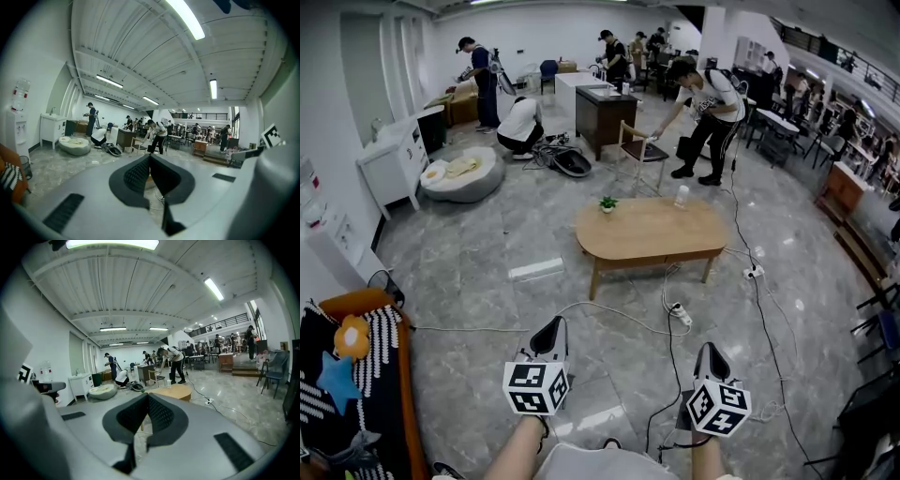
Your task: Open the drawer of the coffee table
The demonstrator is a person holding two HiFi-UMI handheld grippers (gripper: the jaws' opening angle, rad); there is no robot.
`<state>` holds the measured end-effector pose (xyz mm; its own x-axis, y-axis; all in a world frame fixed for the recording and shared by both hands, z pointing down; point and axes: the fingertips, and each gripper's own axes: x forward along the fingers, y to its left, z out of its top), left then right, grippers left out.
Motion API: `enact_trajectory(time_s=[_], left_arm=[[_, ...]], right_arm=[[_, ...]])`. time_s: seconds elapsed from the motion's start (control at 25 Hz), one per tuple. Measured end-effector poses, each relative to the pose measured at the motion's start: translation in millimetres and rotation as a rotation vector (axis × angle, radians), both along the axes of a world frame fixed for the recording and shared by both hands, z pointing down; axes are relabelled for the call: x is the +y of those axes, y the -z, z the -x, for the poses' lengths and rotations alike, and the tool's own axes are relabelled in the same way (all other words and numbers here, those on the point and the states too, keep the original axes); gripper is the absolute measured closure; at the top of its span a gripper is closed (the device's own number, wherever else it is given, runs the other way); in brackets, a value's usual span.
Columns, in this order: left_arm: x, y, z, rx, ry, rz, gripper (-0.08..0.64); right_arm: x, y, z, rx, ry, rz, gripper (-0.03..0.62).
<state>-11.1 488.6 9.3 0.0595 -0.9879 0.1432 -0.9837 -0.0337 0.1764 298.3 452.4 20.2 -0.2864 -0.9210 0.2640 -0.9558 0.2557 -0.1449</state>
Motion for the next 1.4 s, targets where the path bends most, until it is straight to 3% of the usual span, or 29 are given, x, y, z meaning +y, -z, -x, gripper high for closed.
enact_trajectory(time_s=[0.8,1.08,1.4], left_arm=[[0.7,3.4,-14.4,0.016,-0.126,-0.007,0.299],[7.1,6.0,-17.2,0.005,-0.142,-0.019,0.248],[12.8,6.7,-26.6,-0.019,-0.189,-0.026,0.106]], right_arm=[[-3.3,-8.6,-6.5,-0.005,-0.004,0.017,0.592],[-1.2,-7.9,-7.4,-0.008,0.0,0.02,0.592],[0.3,-12.4,-7.8,-0.01,0.007,0.029,0.592]])
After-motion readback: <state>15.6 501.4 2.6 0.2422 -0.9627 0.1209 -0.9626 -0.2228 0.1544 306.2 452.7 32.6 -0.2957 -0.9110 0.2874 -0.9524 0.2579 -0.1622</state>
